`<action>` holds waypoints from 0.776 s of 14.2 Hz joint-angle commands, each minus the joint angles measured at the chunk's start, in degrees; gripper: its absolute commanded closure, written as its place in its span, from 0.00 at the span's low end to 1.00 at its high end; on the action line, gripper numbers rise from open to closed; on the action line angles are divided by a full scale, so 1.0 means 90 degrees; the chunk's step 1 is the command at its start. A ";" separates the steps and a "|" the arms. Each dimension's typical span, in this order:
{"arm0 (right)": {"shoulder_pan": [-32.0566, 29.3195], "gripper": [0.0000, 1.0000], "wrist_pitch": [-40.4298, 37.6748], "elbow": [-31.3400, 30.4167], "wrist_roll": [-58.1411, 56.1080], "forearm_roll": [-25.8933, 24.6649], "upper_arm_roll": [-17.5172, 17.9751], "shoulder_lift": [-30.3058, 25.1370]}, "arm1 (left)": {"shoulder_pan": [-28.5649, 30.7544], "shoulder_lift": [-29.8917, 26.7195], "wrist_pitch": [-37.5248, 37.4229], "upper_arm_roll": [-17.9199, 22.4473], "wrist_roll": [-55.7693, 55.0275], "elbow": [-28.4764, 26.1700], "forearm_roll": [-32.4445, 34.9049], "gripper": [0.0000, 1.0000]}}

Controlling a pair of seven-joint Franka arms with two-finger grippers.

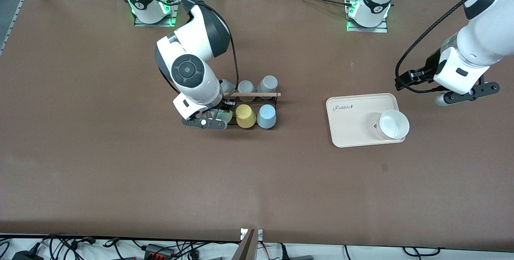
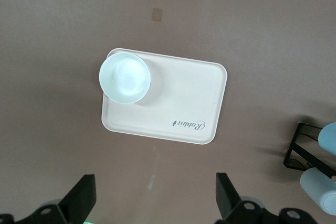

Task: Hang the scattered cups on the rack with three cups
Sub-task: 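Move the right gripper's blue cup to the rack while the left gripper withdraws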

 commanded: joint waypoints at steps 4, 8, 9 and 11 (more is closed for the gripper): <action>0.0175 0.64 0.0221 0.0052 0.0178 -0.0103 -0.0069 0.0330 | 0.0089 -0.0419 -0.0062 -0.0001 0.0171 -0.0146 0.0127 0.00; 0.0204 0.63 0.0309 -0.0114 0.0178 -0.0220 -0.0069 0.0399 | 0.0216 -0.0400 0.0045 -0.0020 0.0647 -0.0126 0.0194 0.00; 0.0224 0.63 0.0309 -0.0133 0.0178 -0.0220 -0.0069 0.0399 | 0.0226 -0.0400 0.0074 -0.0030 0.0765 -0.0126 0.0214 0.00; 0.0243 0.60 0.0406 -0.0240 0.0178 -0.0220 -0.0069 0.0418 | 0.0226 -0.0400 0.0046 -0.0049 0.0757 -0.0107 0.0214 0.00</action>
